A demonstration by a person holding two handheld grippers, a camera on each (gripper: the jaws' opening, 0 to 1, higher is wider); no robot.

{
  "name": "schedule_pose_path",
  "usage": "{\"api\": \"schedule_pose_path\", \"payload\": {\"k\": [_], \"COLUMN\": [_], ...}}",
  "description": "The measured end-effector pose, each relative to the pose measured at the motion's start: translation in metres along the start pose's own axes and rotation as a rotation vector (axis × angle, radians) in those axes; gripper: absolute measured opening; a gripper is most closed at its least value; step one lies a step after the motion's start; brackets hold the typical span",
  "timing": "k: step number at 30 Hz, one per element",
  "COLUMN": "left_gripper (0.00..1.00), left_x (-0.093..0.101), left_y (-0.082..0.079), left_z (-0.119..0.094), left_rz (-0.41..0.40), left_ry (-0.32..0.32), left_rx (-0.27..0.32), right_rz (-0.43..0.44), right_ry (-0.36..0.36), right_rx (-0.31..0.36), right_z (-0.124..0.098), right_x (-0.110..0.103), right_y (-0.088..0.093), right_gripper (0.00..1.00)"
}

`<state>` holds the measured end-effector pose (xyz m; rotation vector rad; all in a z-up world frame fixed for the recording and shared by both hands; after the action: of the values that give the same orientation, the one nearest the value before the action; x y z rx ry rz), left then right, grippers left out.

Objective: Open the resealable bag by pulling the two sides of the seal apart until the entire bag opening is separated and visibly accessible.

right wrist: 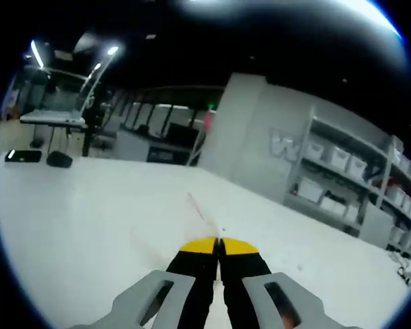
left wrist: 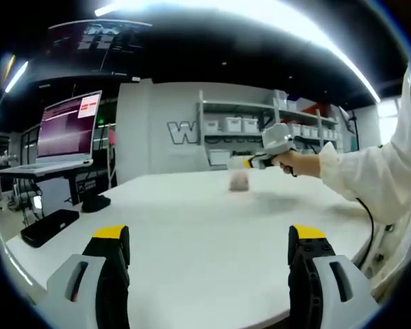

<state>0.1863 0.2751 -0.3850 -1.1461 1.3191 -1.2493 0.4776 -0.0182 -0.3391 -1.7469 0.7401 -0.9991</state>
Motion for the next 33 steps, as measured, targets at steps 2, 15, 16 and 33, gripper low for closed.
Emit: {"api": "schedule_pose_path", "payload": {"k": [2,15,16,33], "left_gripper": [0.95,0.95,0.95,0.95], "left_x": [0.000,0.001,0.001,0.004], "left_y": [0.000,0.001,0.000,0.001], "left_z": [0.000,-0.003,-0.004,-0.003], "left_rz": [0.000,0.000,0.000,0.002], "left_ry": [0.001,-0.001,-0.001,0.006], "left_rx": [0.000,-0.001,0.000,-0.004], "right_rz": [0.003,-0.012,-0.013,-0.012], "right_ry": [0.001,0.000,-0.001,-0.010], "right_rx": [0.002,0.008,0.009,0.032], "right_z": [0.003,0.006,0.006,-0.004], "right_x": [0.006,0.016,0.016,0.015], "right_y": [0.000,-0.005,-0.005,-0.011], "right_gripper": [0.00,0.00,0.00,0.00]}}
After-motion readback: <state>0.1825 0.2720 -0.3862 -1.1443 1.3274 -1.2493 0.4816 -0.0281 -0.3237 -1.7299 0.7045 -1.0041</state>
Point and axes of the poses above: the point that each gripper's makers call its tool centre point, and the gripper's own axes: z roughly forward along the fingers, x roughly to its right, y roughly out of its underside, the point moved 7 cm from there along -z, roughly backward along the fingers, and after that the axes turned 12 degrees about -y, right-handed, at the moved point
